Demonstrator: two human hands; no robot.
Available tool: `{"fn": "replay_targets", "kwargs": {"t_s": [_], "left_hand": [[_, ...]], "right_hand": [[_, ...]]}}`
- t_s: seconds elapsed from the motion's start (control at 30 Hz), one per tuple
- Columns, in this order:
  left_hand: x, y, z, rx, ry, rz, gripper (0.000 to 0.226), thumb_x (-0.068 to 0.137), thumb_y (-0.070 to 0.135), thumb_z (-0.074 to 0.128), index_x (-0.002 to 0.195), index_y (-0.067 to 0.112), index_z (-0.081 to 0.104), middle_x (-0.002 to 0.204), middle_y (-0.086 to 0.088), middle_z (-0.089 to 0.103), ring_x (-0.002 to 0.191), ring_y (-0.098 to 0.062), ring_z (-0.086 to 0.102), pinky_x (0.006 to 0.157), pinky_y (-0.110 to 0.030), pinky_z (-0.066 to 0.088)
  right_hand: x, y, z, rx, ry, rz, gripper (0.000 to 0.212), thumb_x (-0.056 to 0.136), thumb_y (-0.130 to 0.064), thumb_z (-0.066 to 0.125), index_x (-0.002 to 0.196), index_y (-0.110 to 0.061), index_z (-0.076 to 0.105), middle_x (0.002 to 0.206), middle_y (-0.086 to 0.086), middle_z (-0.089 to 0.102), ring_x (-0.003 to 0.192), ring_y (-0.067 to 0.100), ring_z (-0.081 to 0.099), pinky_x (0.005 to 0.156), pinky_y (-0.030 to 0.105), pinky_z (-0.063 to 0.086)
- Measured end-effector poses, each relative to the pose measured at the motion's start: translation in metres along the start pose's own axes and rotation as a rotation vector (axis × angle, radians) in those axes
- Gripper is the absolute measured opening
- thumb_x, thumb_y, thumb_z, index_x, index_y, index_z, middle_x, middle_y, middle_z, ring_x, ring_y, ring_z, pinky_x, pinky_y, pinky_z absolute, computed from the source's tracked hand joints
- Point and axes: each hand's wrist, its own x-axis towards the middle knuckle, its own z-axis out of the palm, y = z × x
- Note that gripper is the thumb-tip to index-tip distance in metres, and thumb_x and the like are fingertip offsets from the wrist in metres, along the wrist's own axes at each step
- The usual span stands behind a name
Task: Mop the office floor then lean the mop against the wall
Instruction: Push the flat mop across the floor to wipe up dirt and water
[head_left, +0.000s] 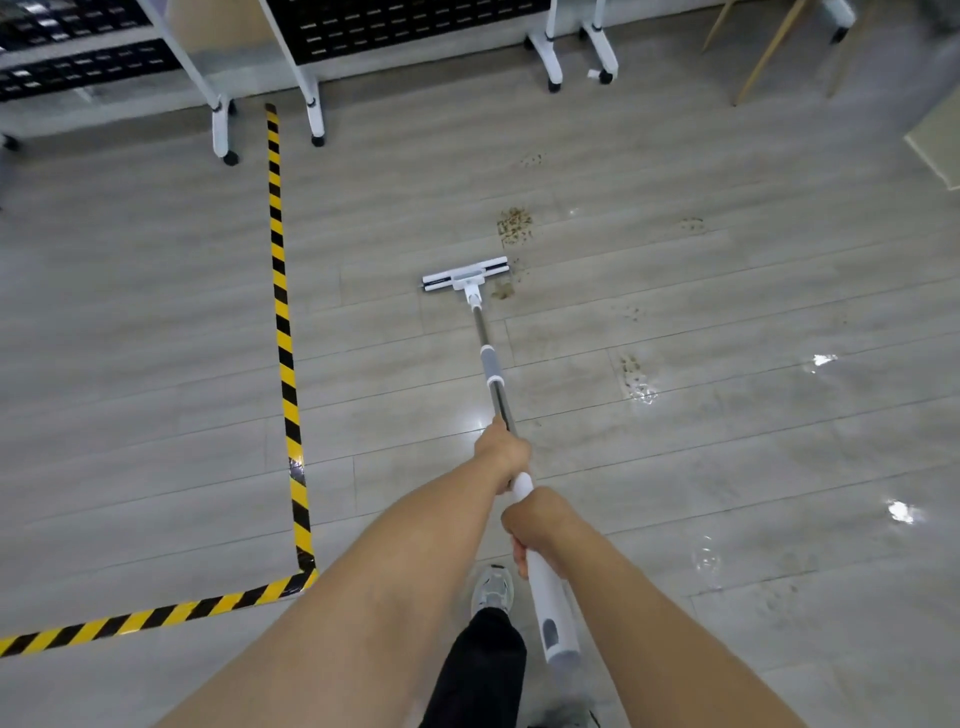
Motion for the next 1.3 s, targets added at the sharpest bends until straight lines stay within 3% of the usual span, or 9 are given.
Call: {"fn": "replay_targets", "kwargs": {"t_s": [0.1,0.2,0.43,0.6,0.7,0.93,1.0,1.17,1.3], "left_hand": [[0.03,0.015,-0.019,0.048,0.012,-0.001,0.036,0.09,0.016,0.053,0.125,0.022,0.048,0.106,-0.008,0.065,0.093,-0.031,0.068,0.077,-0.037,0.058],[0.051,0.026,-0.032,0.033,-0.007,-0.021,0.031,0.089,0.017,0.054,0.117,0.023,0.044,0.103,-0.01,0.065,0.09,-0.034,0.07,0.079,-0.043,0.061],[0.062,0.02,-0.018,0.053,-0.017,-0.028,0.045,0.091,0.016,0.053,0.135,0.024,0.043,0.1,-0.004,0.061,0.093,-0.029,0.066,0.077,-0.036,0.058],[0.04,0.011,0.009,0.087,-0.011,-0.017,0.052,0.092,0.016,0.051,0.142,0.024,0.038,0.106,-0.006,0.06,0.094,-0.032,0.066,0.079,-0.041,0.06],[0.014,-0.001,0.029,0.094,-0.019,-0.033,0.057,0.092,0.014,0.049,0.146,0.026,0.034,0.107,-0.008,0.06,0.095,-0.032,0.066,0.072,-0.039,0.059],[-0.081,-0.078,0.094,0.106,-0.021,-0.015,0.043,0.094,0.014,0.05,0.135,0.017,0.042,0.106,-0.007,0.058,0.093,-0.029,0.061,0.075,-0.035,0.056],[-0.118,-0.106,0.114,0.108,-0.022,-0.015,0.037,0.095,0.014,0.049,0.131,0.016,0.044,0.104,-0.007,0.057,0.089,-0.028,0.059,0.062,-0.032,0.051],[-0.218,-0.167,0.161,0.09,-0.05,-0.03,0.034,0.093,0.013,0.051,0.127,0.018,0.048,0.113,-0.01,0.061,0.097,-0.031,0.064,0.063,-0.035,0.056],[-0.279,-0.19,0.18,0.09,-0.044,-0.028,0.029,0.092,0.014,0.05,0.122,0.014,0.049,0.115,-0.012,0.061,0.099,-0.031,0.065,0.057,-0.033,0.053]], "right_hand": [[0.018,-0.031,0.003,0.059,0.001,0.003,0.026,0.09,0.001,0.043,0.113,-0.006,0.052,0.057,0.012,0.056,0.04,0.021,0.049,0.05,0.031,0.05],[0.036,-0.053,0.008,0.069,0.001,0.004,0.026,0.089,0.0,0.044,0.112,-0.009,0.051,0.06,0.012,0.057,0.042,0.022,0.05,0.053,0.034,0.051],[0.05,-0.04,0.004,-0.009,-0.003,-0.026,0.03,0.084,-0.001,0.041,0.112,-0.002,0.053,0.051,0.012,0.056,0.035,0.022,0.05,0.053,0.034,0.051],[0.044,-0.003,-0.008,-0.03,-0.002,-0.052,0.028,0.084,-0.002,0.042,0.109,-0.002,0.053,0.052,0.012,0.057,0.035,0.022,0.049,0.054,0.034,0.051],[0.037,0.029,-0.012,-0.037,-0.004,-0.042,0.02,0.086,-0.003,0.046,0.104,0.0,0.055,0.051,0.011,0.057,0.04,0.023,0.051,0.061,0.038,0.053],[-0.006,0.157,0.001,-0.046,-0.004,0.019,0.018,0.09,-0.004,0.048,0.106,-0.004,0.056,0.057,0.01,0.057,0.043,0.02,0.051,0.059,0.035,0.052],[-0.022,0.203,0.007,-0.049,-0.01,0.02,0.021,0.089,-0.004,0.047,0.107,-0.004,0.057,0.06,0.011,0.058,0.047,0.022,0.053,0.062,0.036,0.054],[-0.077,0.306,0.018,-0.084,-0.052,0.03,0.01,0.08,0.004,0.052,0.087,-0.003,0.054,0.086,0.017,0.063,0.081,0.031,0.059,0.093,0.048,0.058],[-0.122,0.356,0.015,-0.042,-0.081,0.063,0.02,0.071,0.006,0.057,0.09,0.0,0.056,0.088,0.017,0.062,0.083,0.03,0.055,0.099,0.047,0.055]]}}
